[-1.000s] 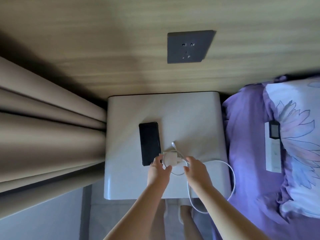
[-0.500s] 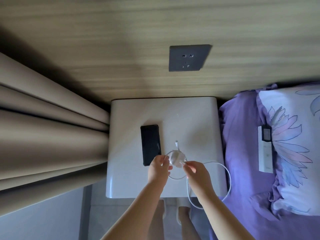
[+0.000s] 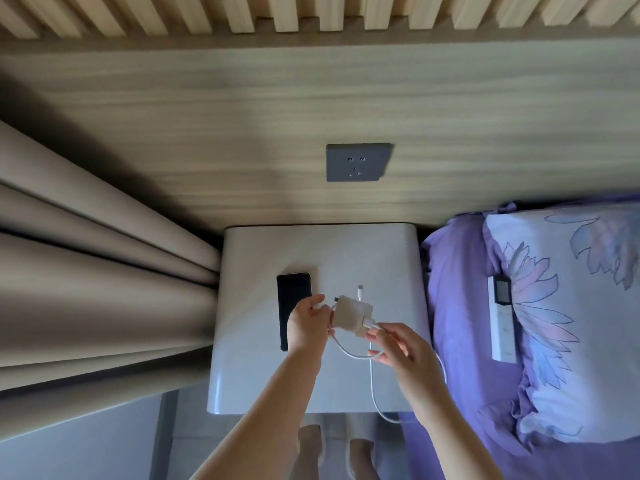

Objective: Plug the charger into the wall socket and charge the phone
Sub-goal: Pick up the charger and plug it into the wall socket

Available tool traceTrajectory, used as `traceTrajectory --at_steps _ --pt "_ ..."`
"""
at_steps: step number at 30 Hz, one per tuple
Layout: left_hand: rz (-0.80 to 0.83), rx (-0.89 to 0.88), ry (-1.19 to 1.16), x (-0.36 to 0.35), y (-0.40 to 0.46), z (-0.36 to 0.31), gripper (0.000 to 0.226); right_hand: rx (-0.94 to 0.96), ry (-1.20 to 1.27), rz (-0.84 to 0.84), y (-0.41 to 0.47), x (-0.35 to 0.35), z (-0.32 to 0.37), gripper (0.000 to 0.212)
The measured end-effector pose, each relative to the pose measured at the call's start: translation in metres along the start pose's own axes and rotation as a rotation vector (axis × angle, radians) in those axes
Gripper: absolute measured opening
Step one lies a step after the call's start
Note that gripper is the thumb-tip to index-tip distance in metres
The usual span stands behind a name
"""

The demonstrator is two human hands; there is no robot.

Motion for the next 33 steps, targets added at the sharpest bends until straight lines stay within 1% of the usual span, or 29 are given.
traceTrajectory --at_steps 3,5,6,8,9,12,14,16,17,18,20,22,23,25,27,28,30,31,33 --pt "0.025 0.099 -0.111 0.001 0.002 0.005 0.026 0.036 0.136 -0.017 -0.002 0.005 0.010 0.018" --pt "0.112 0.155 -0.192 -0.005 -0.003 0.010 0.019 0.026 0.209 -0.041 0.000 0.005 0.012 0.014" --pt "0.168 0.165 -0.230 -0.009 -0.007 0.010 0.021 0.016 0.226 -0.047 0.002 0.004 0.013 0.013" --pt "0.267 0.121 -0.260 -0.014 -0.012 0.006 0.036 0.024 0.223 -0.031 0.004 0.001 0.016 0.015" --pt "0.310 0.081 -0.237 -0.016 -0.014 0.001 0.040 0.038 0.198 -0.014 0.004 -0.001 0.019 0.017" --pt "0.420 0.019 -0.163 -0.023 -0.023 -0.014 0.043 0.057 0.072 0.028 0.005 -0.006 0.021 0.019" --pt "0.417 0.005 -0.119 -0.024 -0.025 -0.022 0.043 0.056 0.058 0.038 0.007 -0.010 0.023 0.018" --pt "0.407 -0.042 -0.047 -0.024 -0.028 -0.032 0.041 0.022 0.161 0.064 0.010 -0.016 0.027 0.015" --pt "0.407 -0.077 -0.031 -0.024 -0.031 -0.039 0.043 -0.018 0.242 0.087 0.012 -0.022 0.029 0.015" --pt "0.406 -0.102 -0.037 -0.024 -0.033 -0.046 0.047 -0.058 0.310 0.101 0.015 -0.027 0.031 0.017" --pt "0.425 -0.151 -0.059 -0.025 -0.032 -0.057 0.051 -0.119 0.351 0.066 0.023 -0.030 0.034 0.025" --pt "0.441 -0.224 -0.043 -0.026 -0.032 -0.069 0.040 -0.166 0.374 0.038 0.033 -0.030 0.038 0.026" --pt "0.437 -0.252 -0.043 -0.026 -0.032 -0.075 0.038 -0.188 0.430 0.060 0.037 -0.032 0.042 0.024" --pt "0.423 -0.266 -0.090 -0.024 -0.030 -0.084 0.046 -0.192 0.551 0.157 0.044 -0.039 0.057 0.018" --pt "0.413 -0.269 -0.137 -0.024 -0.029 -0.094 0.047 -0.124 0.554 0.208 0.051 -0.041 0.077 0.015" --pt "0.409 -0.277 -0.150 -0.025 -0.029 -0.101 0.041 -0.080 0.506 0.191 0.056 -0.040 0.085 0.015" --pt "0.417 -0.304 -0.170 -0.028 -0.029 -0.115 0.026 -0.025 0.421 0.095 0.063 -0.033 0.097 0.019" --pt "0.422 -0.319 -0.181 -0.030 -0.029 -0.122 0.022 -0.016 0.412 0.049 0.067 -0.030 0.102 0.022" --pt "0.432 -0.333 -0.213 -0.033 -0.029 -0.133 0.024 -0.007 0.429 0.001 0.072 -0.028 0.111 0.025"
Point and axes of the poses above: each hand's wrist, its own y-axis towards the middle knuckle, its own x-axis out of the back of the hand, z = x × y, the point moved 9 cm from there along y, towards the middle knuckle
